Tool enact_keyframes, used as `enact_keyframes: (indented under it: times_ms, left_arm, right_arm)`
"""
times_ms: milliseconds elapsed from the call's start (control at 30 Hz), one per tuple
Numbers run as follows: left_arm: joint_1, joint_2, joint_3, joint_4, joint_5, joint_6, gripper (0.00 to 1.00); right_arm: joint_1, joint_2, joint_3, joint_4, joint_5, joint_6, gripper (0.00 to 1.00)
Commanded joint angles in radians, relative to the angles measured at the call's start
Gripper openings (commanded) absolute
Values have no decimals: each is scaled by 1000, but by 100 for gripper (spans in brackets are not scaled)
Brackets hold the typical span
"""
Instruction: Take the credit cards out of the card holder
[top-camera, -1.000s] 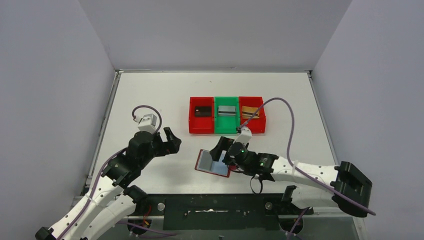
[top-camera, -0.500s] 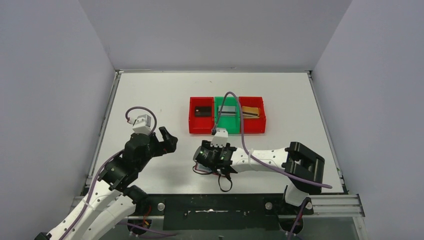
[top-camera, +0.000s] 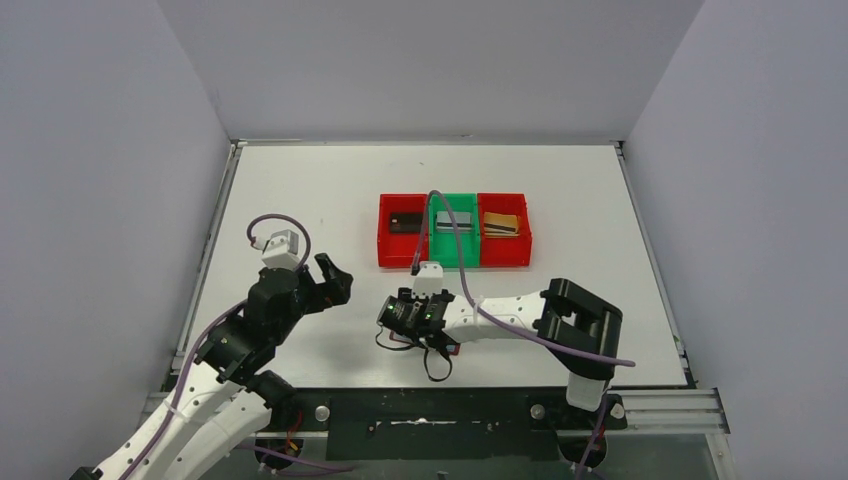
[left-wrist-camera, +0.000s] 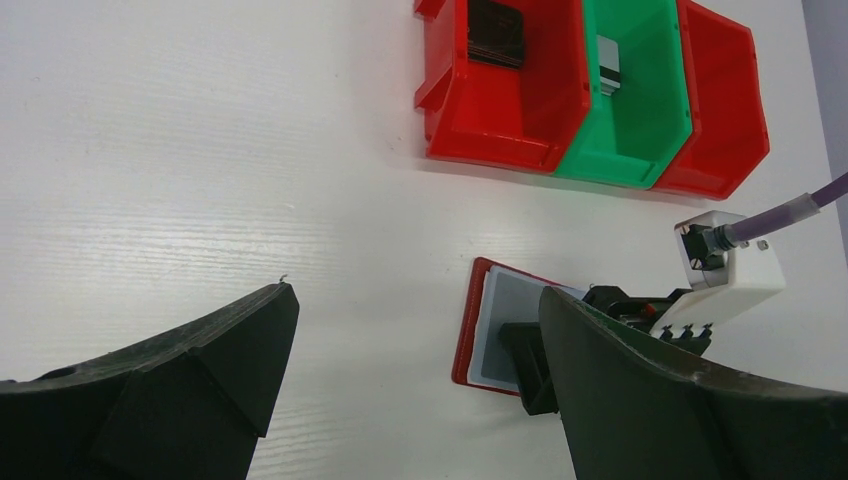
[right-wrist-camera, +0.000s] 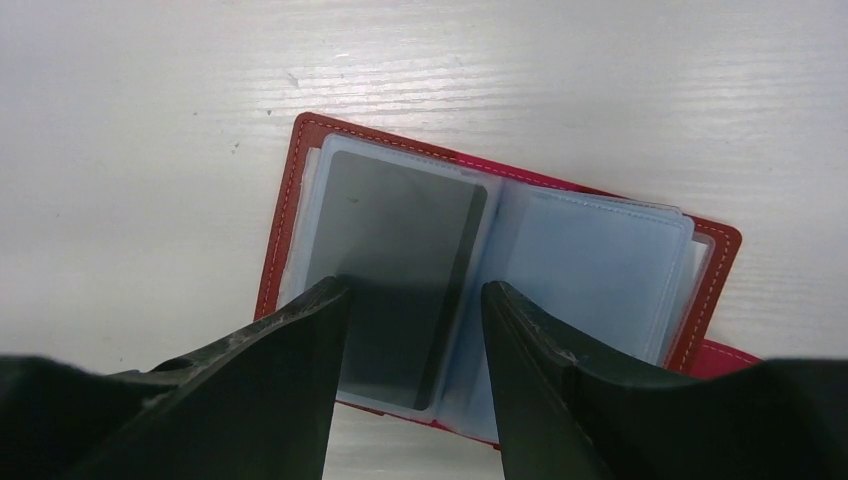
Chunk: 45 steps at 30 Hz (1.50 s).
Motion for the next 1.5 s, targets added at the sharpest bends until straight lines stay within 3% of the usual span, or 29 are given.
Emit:
enact_keyframes:
  times_ms: [0,467,600,767,1133,1300,1467]
  left_arm:
    - [4,-24,4,17,-31,-5,93]
    - [4,2,1,30,-1,0,93]
    - [4,19,0,33,10,3,93]
    - [3,28,-1,38,21,5,93]
    - [3,37,-25,89,86,6,93]
    - [3,58,-98,200,242,-42,93]
    - [3,111,-176,377,455,-91,90]
  right_arm:
    - [6,32,55,12,5,-16,51]
    - [6,33,4,32,12,-4,19]
    - [-1,17,-16,57,2,-14,16]
    - [-2,-25,-43,117,-8,-47,2]
    - [-34,-216,-265,510,-117,-134,0]
    - [-70,-290,-392,712,-206,-134,0]
    - [-111,-313,-472,801,-268,-115,0]
